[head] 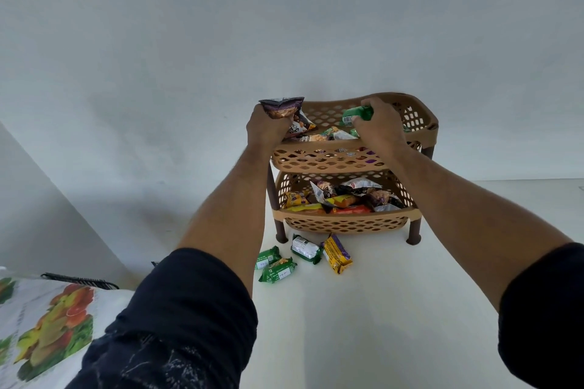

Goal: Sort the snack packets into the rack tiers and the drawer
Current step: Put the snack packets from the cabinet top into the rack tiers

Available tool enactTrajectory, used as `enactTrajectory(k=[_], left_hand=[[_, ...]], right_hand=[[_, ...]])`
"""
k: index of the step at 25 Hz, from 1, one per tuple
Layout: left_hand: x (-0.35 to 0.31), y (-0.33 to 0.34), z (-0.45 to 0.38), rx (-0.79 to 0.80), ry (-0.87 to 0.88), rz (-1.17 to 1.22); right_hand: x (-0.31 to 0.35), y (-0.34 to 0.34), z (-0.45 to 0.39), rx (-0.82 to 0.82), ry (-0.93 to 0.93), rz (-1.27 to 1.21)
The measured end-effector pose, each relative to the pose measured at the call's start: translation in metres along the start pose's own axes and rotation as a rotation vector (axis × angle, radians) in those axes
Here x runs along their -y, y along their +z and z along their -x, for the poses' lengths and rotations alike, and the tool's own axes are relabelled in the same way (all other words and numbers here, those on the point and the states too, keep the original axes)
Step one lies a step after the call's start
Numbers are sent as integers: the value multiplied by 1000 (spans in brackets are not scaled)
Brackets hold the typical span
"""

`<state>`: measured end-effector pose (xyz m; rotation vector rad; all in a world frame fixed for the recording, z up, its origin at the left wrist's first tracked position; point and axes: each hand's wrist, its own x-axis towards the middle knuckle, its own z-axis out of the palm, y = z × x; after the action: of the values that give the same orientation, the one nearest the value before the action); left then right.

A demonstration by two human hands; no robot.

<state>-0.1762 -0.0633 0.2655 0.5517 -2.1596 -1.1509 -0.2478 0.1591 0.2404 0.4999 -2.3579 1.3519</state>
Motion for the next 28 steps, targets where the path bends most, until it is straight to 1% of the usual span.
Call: enactTrajectory(k=[5,8,11,13,14,17,19,21,23,24,26,28], left_hand=[[4,10,-3,20,1,-73],[5,12,-4,41,-25,-65],[8,13,-1,30,22,-122],[12,15,9,-26,125,-132],[15,15,16,-83,193,-157],[32,19,37,-289,423,-296],[54,20,53,-328,525,-360],[81,19,69,-261,583,-419],[111,17,87,-131,561,-483],[126,17,97,-33,500,-519],[152,17,113,222,307,-625],[176,17,127,484,129,-772]], right_hand=[[-2,4,-4,53,1,1],[-2,6,-3,94,-4,32],[-3,9,1,113,-52,8],[-3,12,8,59,-167,-30],[-4,14,12,13,-257,-10],[-6,19,29,-153,-592,112],[-11,25,44,-163,-791,195],[-23,33,59,-73,-930,246],[-38,43,75,64,-972,243],[-46,48,83,123,-973,237],[-61,58,98,225,-948,250],[-76,70,111,341,-866,308]])
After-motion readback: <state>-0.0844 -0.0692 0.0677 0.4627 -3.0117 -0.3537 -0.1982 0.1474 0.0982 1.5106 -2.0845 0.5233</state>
